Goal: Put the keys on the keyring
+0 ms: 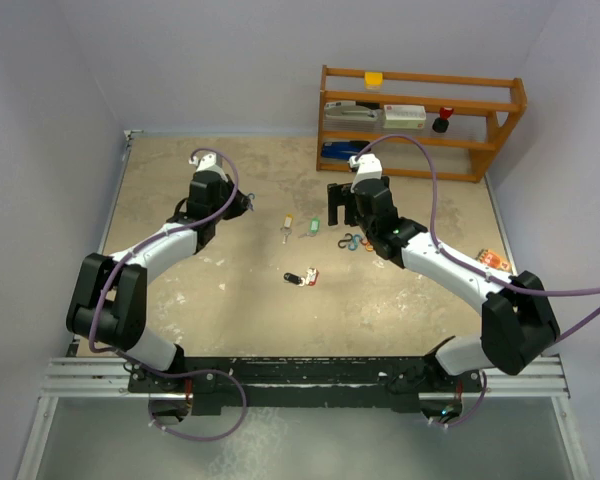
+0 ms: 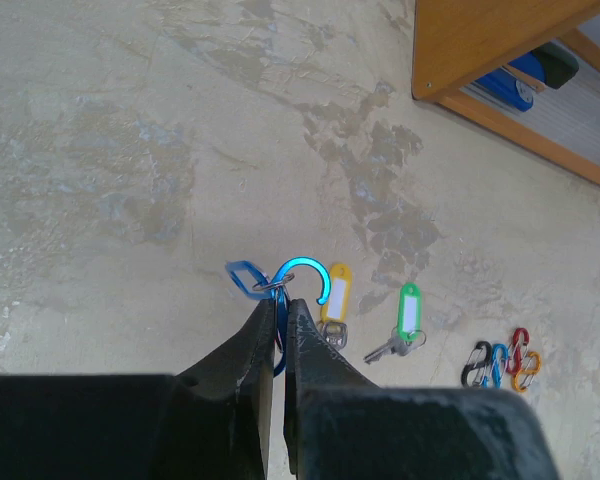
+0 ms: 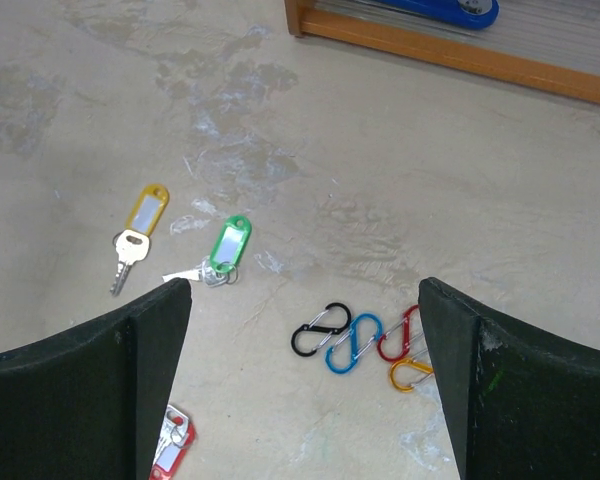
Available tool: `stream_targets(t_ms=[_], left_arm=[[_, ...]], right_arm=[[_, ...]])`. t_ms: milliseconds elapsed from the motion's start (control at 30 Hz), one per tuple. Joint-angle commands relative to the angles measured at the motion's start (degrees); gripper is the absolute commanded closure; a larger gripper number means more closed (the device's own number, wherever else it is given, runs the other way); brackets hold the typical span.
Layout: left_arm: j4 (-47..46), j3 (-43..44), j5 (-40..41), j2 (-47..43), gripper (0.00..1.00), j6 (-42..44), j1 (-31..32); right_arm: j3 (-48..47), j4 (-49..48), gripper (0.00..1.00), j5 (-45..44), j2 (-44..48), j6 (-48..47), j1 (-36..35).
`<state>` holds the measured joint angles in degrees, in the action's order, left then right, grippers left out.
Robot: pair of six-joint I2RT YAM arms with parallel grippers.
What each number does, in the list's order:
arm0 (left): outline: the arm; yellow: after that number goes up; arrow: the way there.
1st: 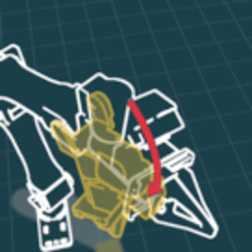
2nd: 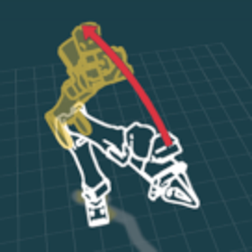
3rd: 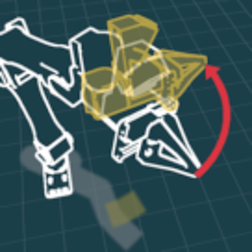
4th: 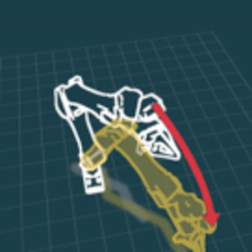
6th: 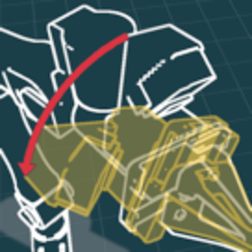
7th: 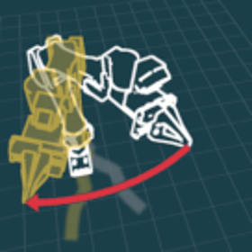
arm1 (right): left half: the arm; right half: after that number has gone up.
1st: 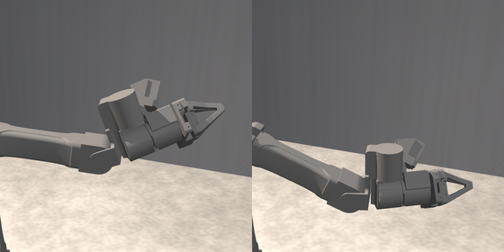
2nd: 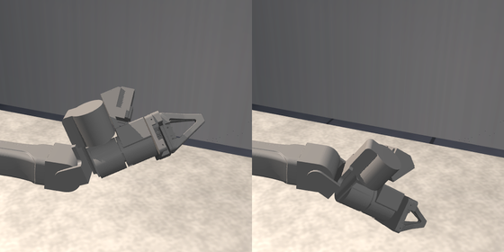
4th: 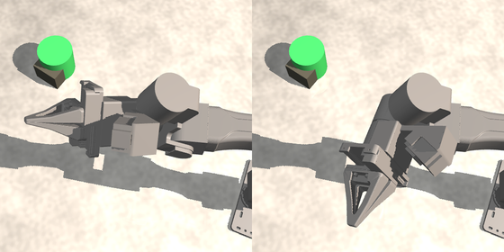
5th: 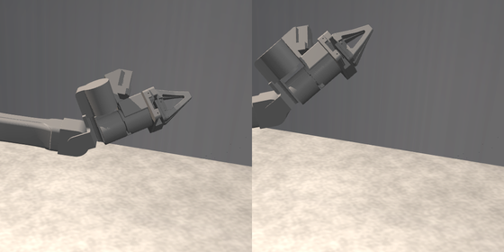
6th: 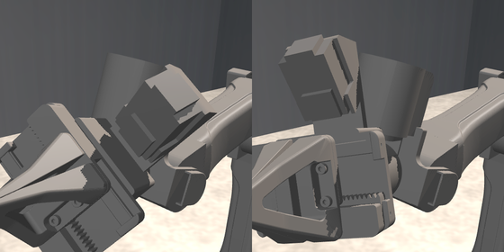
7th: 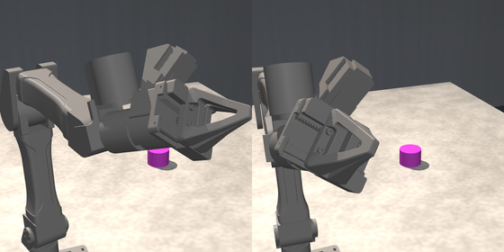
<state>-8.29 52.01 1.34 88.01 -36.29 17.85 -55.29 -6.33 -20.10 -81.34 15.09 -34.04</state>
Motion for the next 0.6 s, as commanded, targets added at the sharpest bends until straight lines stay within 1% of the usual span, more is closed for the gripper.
stream_targets(t_ms=[0, 133, 267, 567], left_arm=[[-9.18, -2.39, -6.65, -0.13, 0.97, -5.08, -2.76], [-13.71, -4.69, -9.55, 0.79, 0.92, -7.01, -4.4], [-16.35, -5.8, -11.57, 1.82, 0.87, -8.04, -4.84], [-24.09, -6.94, -13.45, 6.23, 0.86, -10.71, -5.01]], right_arm=[[-0.01, -0.97, 0.02, -0.71, 2.49, 0.04, 0.31], [0.08, -1.05, 0.02, -0.52, 2.5, 0.07, 0.38], [-0.13, -0.96, 0.02, -0.15, 2.11, 0.06, 0.38], [-0.25, -0.96, 0.02, 0.31, 1.65, 0.18, 0.38]])
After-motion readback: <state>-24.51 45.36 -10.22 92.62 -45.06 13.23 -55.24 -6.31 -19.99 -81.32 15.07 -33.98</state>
